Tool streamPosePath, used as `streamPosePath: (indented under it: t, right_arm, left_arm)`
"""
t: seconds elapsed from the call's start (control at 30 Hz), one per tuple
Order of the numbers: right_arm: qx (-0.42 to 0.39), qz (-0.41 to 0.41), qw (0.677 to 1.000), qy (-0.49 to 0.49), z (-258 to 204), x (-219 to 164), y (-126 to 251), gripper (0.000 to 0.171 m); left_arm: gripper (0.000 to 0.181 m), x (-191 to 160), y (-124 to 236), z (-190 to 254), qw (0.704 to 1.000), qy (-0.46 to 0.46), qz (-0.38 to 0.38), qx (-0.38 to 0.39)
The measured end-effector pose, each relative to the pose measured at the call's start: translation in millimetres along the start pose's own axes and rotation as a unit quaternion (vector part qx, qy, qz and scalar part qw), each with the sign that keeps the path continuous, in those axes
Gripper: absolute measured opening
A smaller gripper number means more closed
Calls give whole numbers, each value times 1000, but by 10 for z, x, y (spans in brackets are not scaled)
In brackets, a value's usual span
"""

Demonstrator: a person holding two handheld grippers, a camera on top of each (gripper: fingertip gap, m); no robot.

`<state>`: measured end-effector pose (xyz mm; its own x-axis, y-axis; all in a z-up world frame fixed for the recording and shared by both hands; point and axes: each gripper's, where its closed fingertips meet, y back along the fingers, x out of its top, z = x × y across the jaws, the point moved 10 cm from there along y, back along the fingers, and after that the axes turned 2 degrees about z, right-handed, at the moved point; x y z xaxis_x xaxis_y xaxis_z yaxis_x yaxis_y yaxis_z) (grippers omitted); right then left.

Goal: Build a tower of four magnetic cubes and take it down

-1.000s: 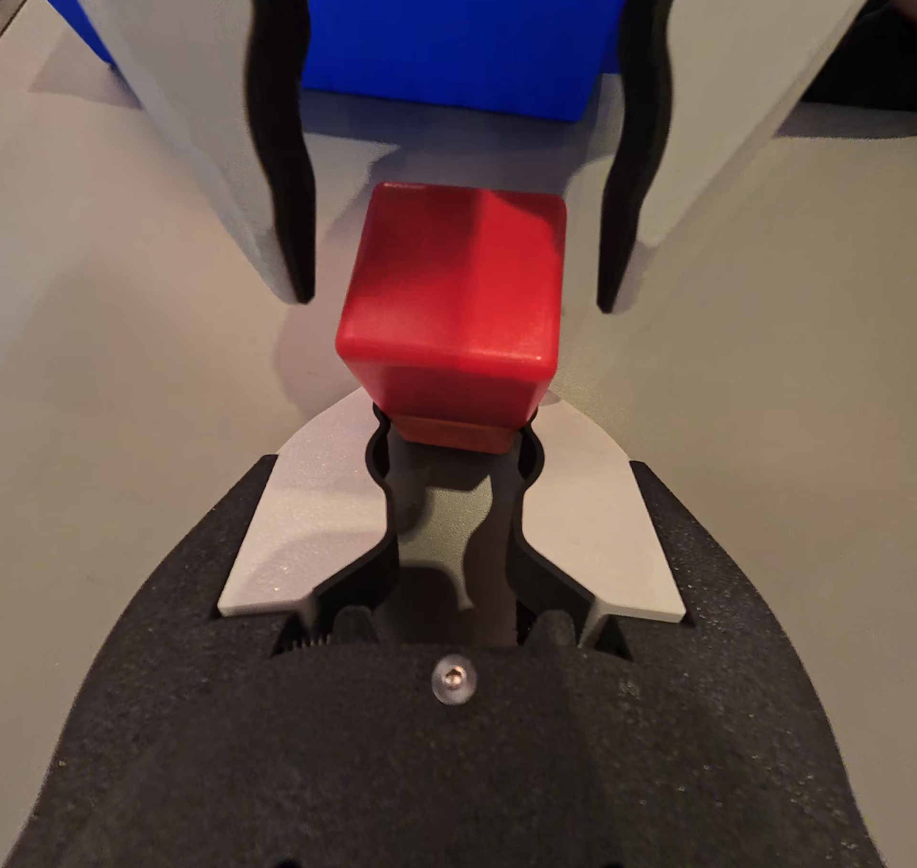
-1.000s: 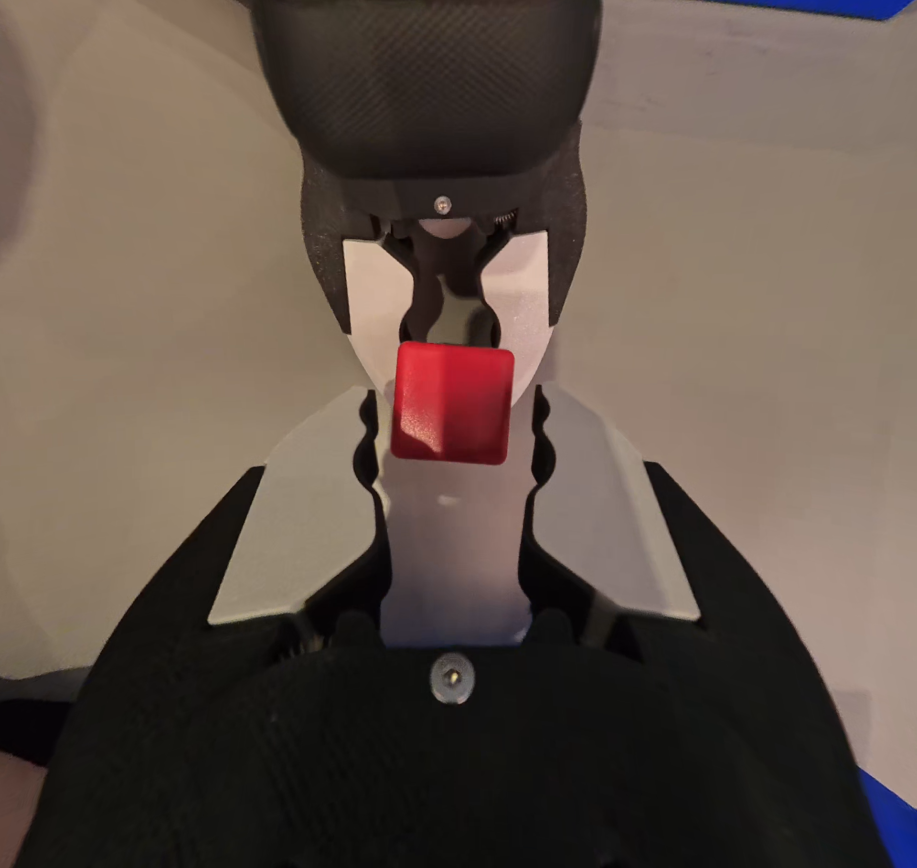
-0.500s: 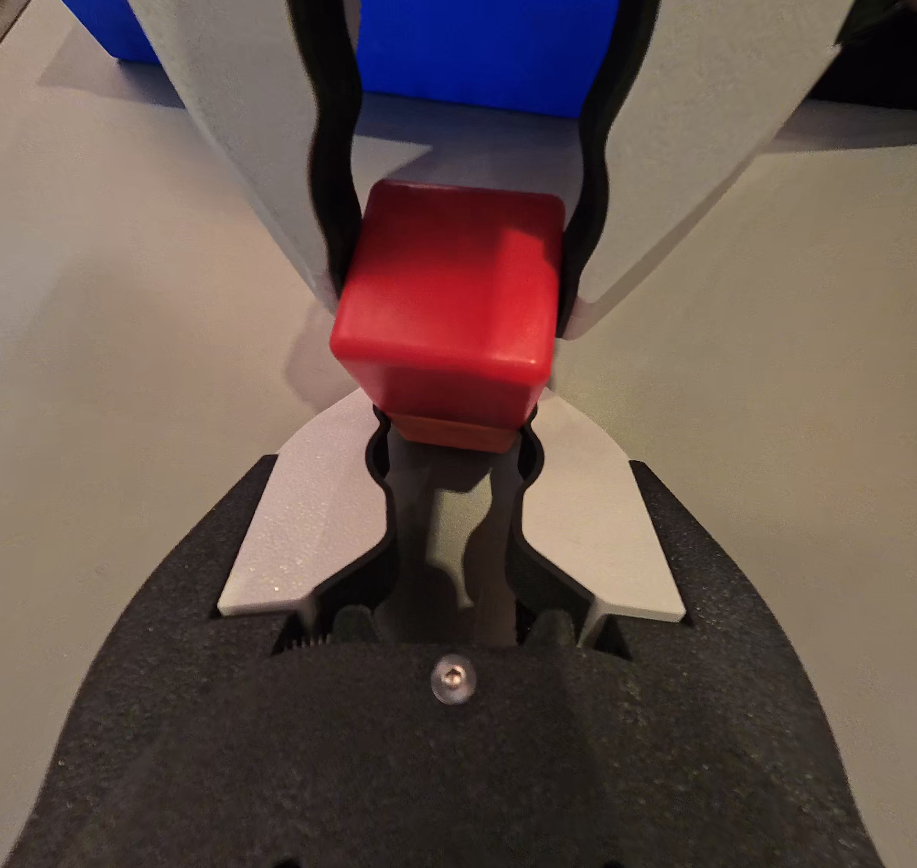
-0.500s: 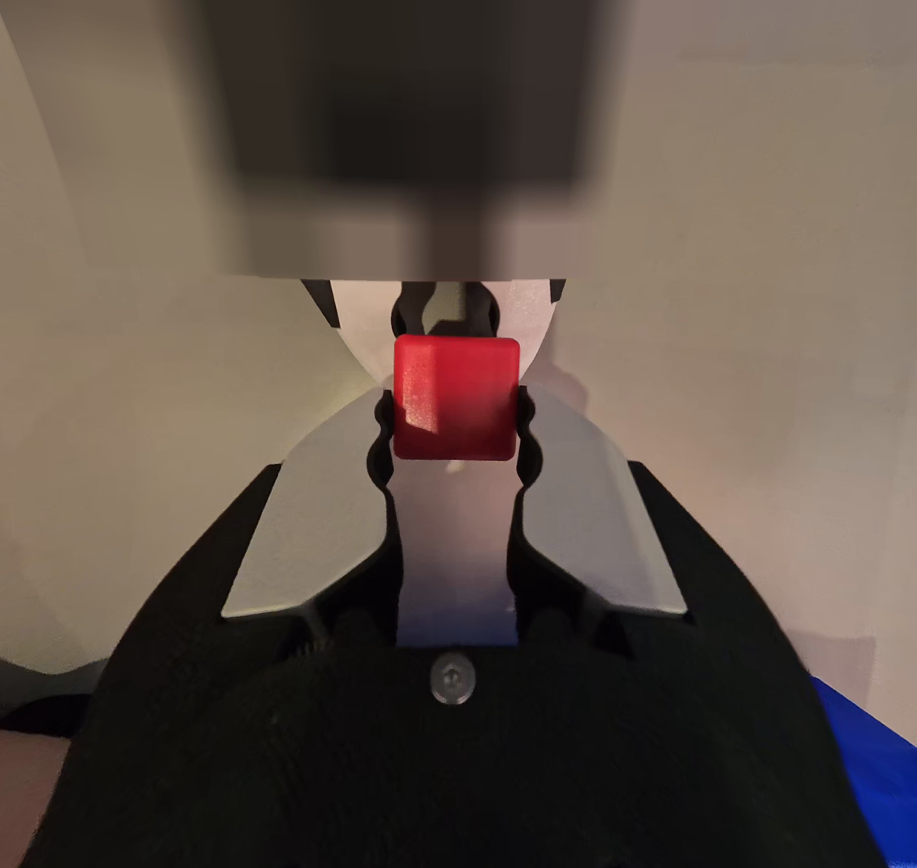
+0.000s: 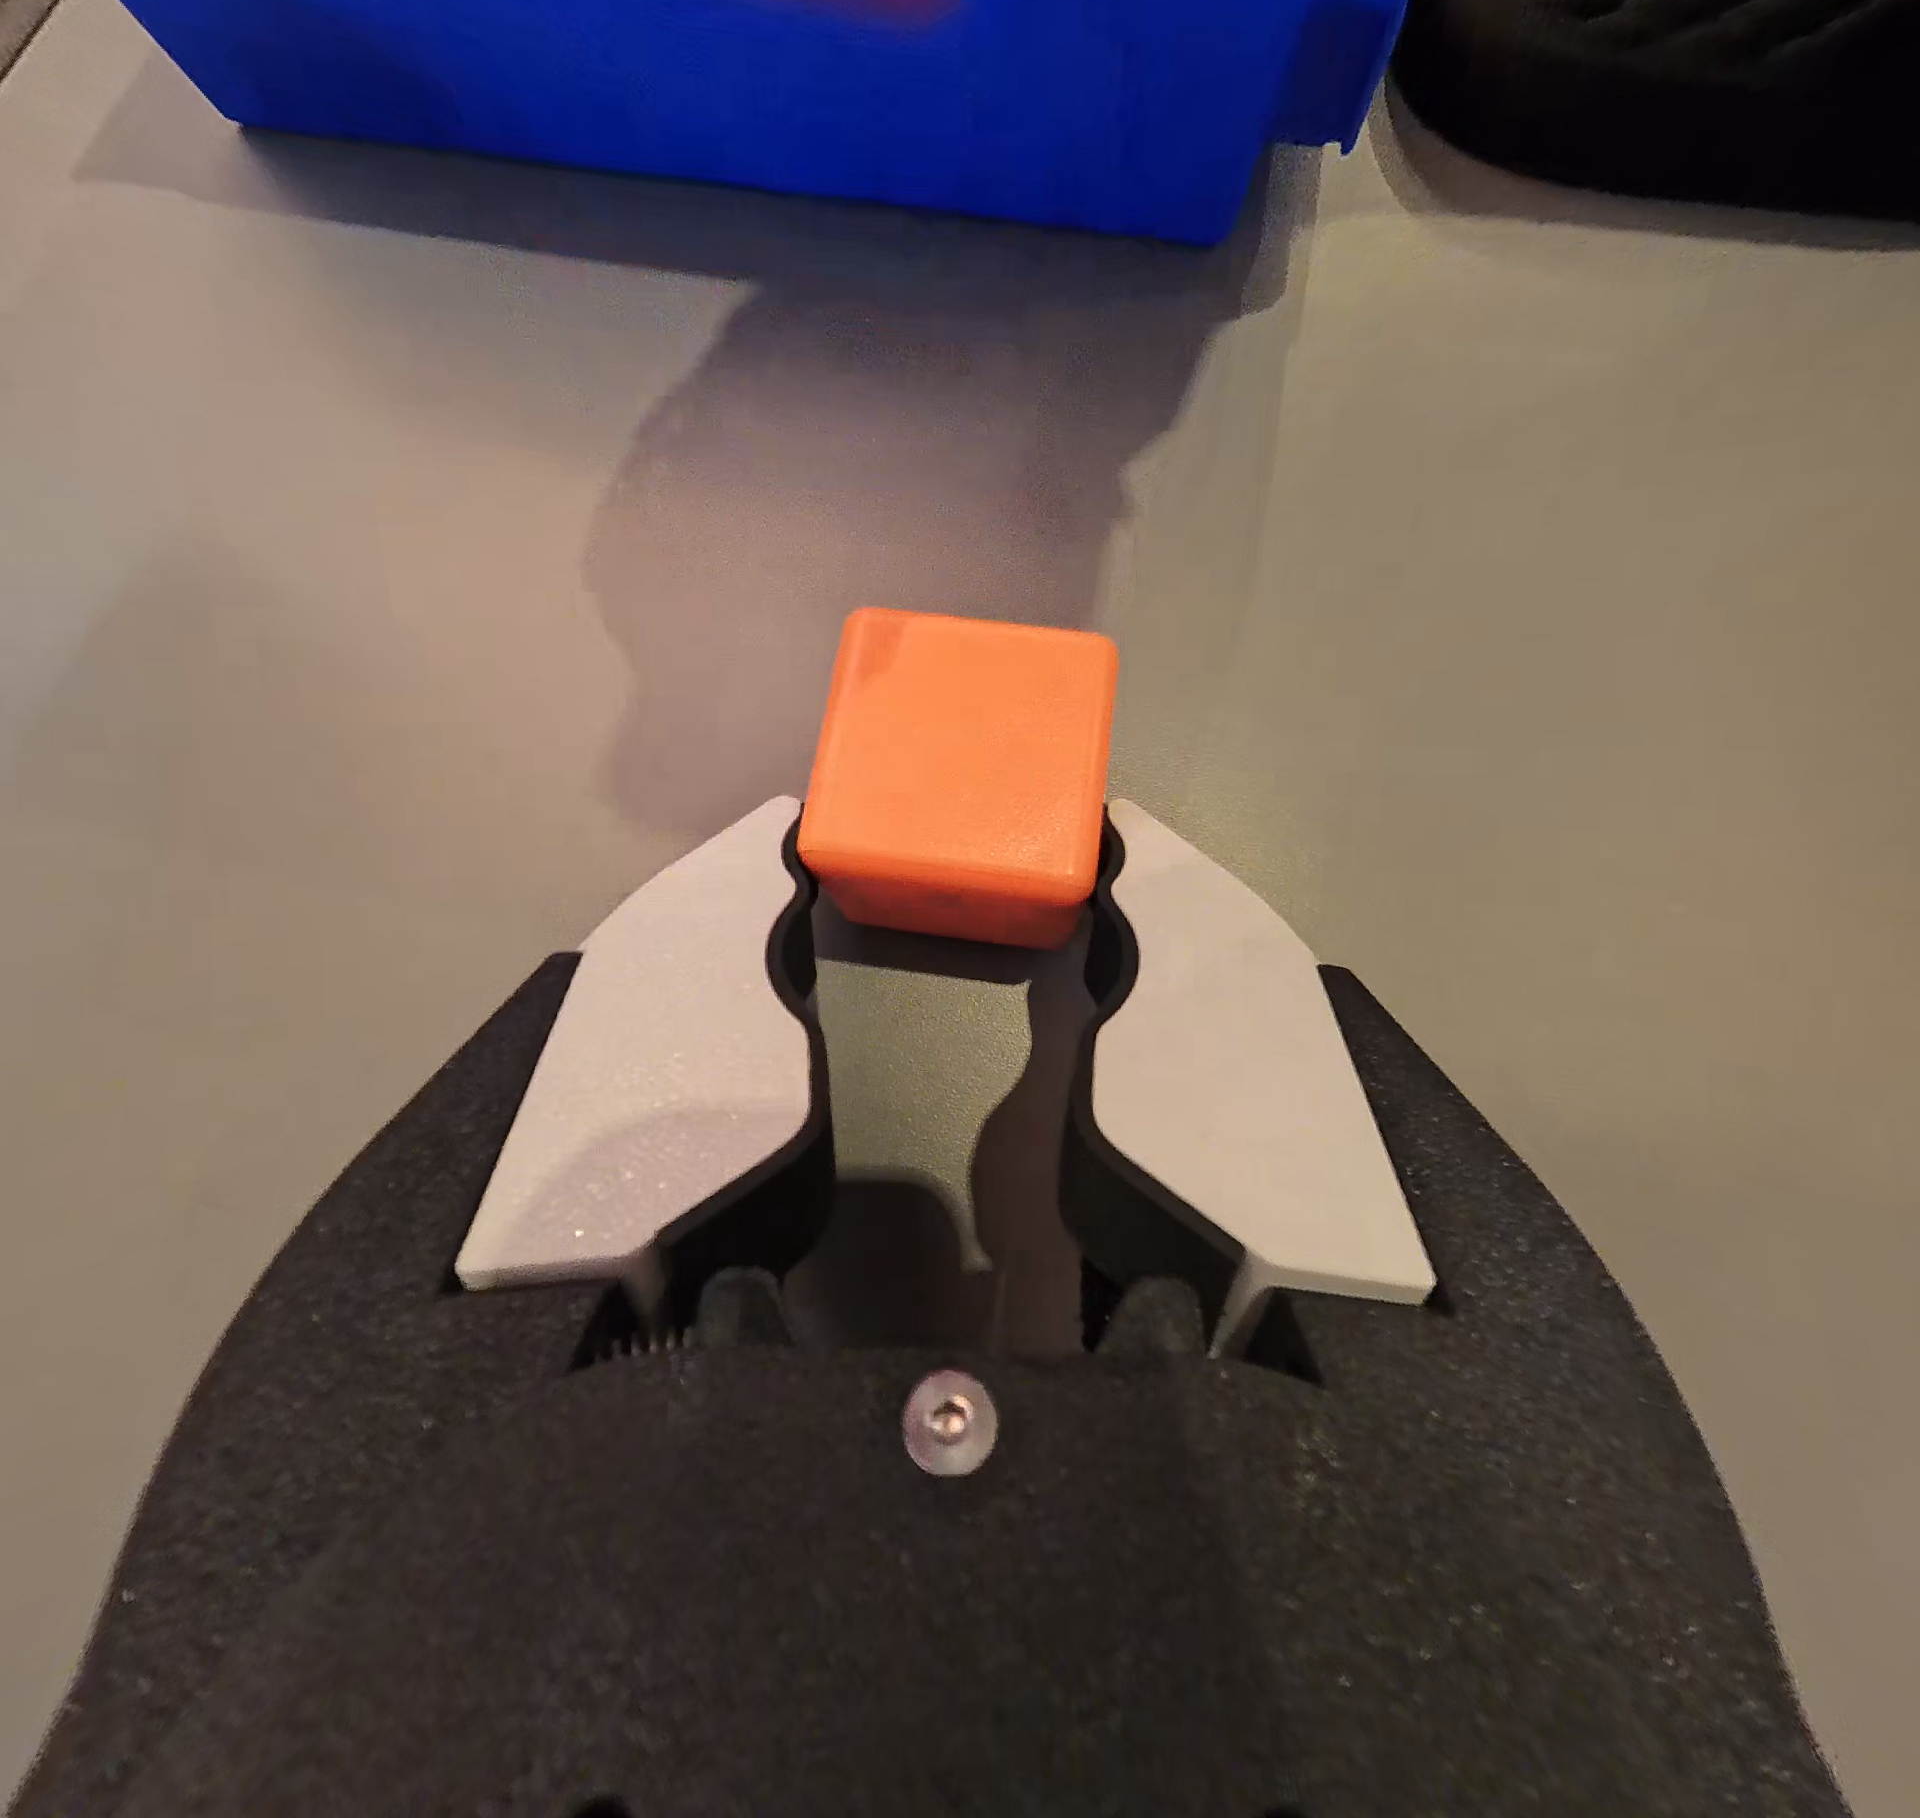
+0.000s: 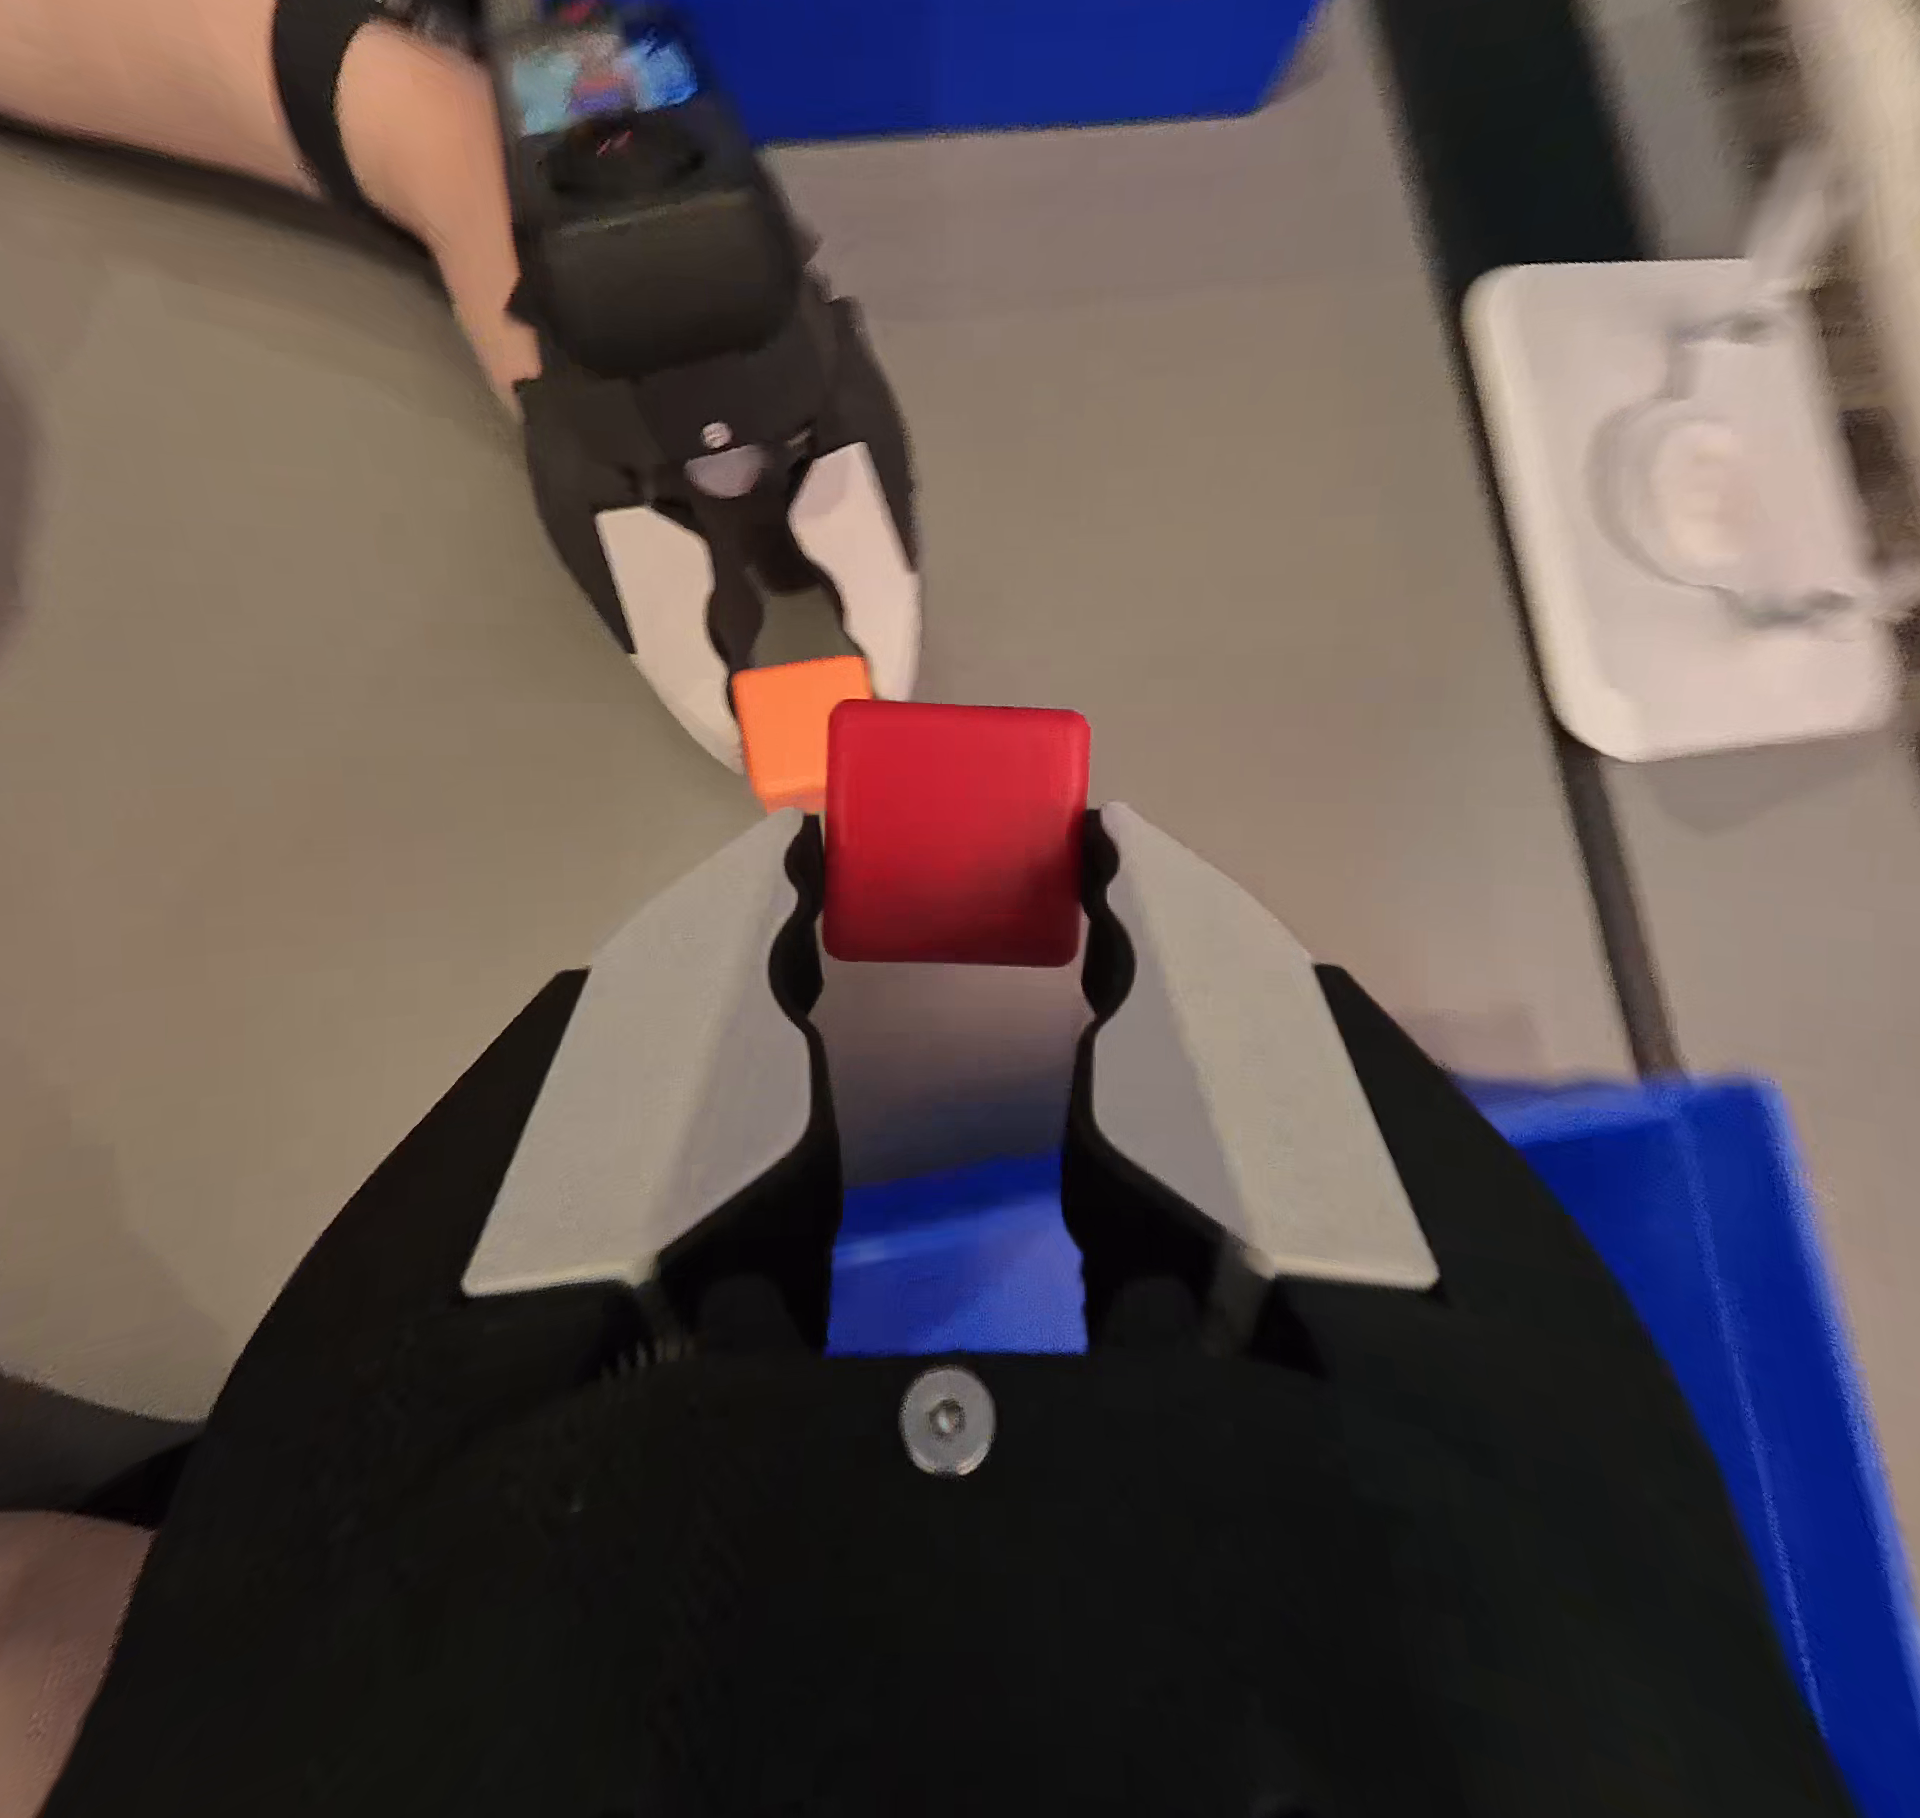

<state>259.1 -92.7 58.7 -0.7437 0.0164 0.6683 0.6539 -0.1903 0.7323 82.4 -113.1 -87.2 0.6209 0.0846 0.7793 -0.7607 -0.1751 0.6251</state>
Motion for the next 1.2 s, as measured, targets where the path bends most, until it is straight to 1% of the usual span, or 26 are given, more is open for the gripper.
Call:
streamPosePath:
  t: [0.07,0.1,0.13,0.17,0.2,0.23,0.3,0.33,0.4,0.43,0.53,0.63,0.7,0.8,0.87,1.1,1.2]
  right_arm:
    - [-83,14,995,-51,66,-106,410,49]
    - [-133,-2,987,-94,108,-219,585,49]
    - [-179,-35,972,-148,152,-370,727,49]
    - [-220,-78,951,-204,197,-542,835,49]
    - [-245,-119,927,-256,237,-720,896,48]
    - [-242,-152,909,-303,268,-894,902,48]
    - [-187,-205,882,-381,315,-1224,809,49]
    - [-165,-236,868,-404,340,-1369,745,49]
    - [-134,-286,853,-416,392,-1584,616,49]
    - [-119,-305,853,-407,414,-1652,557,49]
    - [-95,-340,865,-357,435,-1753,430,50]
    - [-92,-356,870,-329,439,-1801,377,50]
    - [-92,-371,861,-334,437,-1854,367,50]
    - [-98,-404,833,-365,436,-1954,378,50]
    - [-99,-405,824,-382,428,-1978,389,50]
    - [-92,-401,819,-401,401,-1997,390,52]
    - [-122,-382,824,-400,428,-1914,476,53]
  left_arm:
    - [50,0,0,1,1000,1,0,1]
    - [49,0,0,2,1000,1,0,1]
    - [49,-1,1,3,1000,2,0,1]
    - [49,-1,1,3,1000,2,0,1]
    - [49,0,0,4,1000,2,0,1]
    - [50,0,0,3,1000,3,0,1]
    - [49,1,-2,2,1000,3,0,0]
    - [50,1,-2,2,1000,3,0,0]
    - [50,0,0,3,1000,3,1,1]
    - [50,0,0,6,1000,4,0,1]
    - [50,-3,4,10,1000,4,0,0]
    - [49,-3,4,8,1000,4,0,-1]
    - [49,-4,4,8,1000,4,0,-2]
    - [49,-4,4,11,1000,4,0,-2]
    - [49,-6,4,14,1000,3,0,-3]
    - [50,-9,3,20,1000,2,0,-8]
    - [50,-34,-11,37,1000,2,-22,-22]
